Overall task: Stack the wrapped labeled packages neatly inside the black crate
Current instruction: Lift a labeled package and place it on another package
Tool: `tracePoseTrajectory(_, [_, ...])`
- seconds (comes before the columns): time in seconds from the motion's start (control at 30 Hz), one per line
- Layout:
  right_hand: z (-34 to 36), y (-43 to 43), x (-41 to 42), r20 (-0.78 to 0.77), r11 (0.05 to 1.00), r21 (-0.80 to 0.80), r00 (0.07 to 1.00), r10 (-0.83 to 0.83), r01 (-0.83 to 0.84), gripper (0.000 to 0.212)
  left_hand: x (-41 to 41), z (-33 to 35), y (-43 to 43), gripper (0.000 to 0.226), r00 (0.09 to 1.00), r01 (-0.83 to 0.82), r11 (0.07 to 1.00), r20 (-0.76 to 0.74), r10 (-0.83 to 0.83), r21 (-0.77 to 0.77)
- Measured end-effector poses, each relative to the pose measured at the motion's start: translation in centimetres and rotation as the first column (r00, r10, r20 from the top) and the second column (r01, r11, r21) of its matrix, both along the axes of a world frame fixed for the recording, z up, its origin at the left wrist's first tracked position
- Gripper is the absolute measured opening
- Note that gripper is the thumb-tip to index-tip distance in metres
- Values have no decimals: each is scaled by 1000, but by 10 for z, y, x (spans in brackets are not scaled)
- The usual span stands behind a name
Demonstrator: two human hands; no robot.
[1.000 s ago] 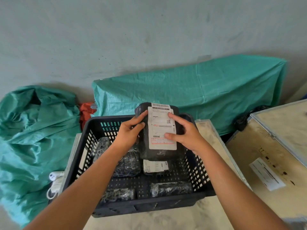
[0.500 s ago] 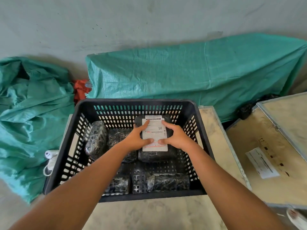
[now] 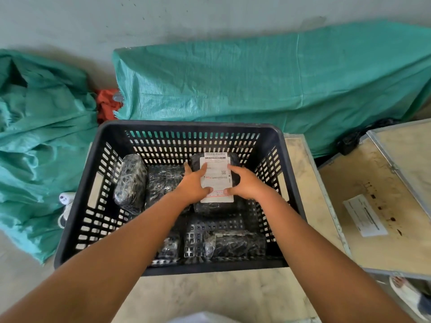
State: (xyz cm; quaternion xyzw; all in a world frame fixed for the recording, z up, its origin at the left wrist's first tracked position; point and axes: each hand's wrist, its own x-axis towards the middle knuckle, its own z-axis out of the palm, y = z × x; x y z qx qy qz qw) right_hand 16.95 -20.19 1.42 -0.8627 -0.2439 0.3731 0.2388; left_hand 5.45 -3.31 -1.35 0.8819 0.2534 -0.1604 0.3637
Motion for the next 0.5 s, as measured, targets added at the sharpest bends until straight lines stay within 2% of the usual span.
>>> tracePoseTrajectory(0.1, [28,-24,-6,-8,997,-16,997,76,-76,90,-15,21,-4,85,997,60,997,53,-63,51])
tracePoseTrajectory(0.27, [63,-80,-40,-115,994,-28,988,104,-108,48,-52,58,-26,69,952,285,957,125,-279,-41])
tracePoseTrajectory(0.37, [68,-95,-61,-92,985,-51,983,161,-166,45,-71,67,-41,60,897,431,900,136,-420,-67])
tracePoseTrajectory(0.5, [62,-99,-75,-64,965,-123,972,226,-233,39,-89,64,-51,57,859,512,846,70,-507,-151])
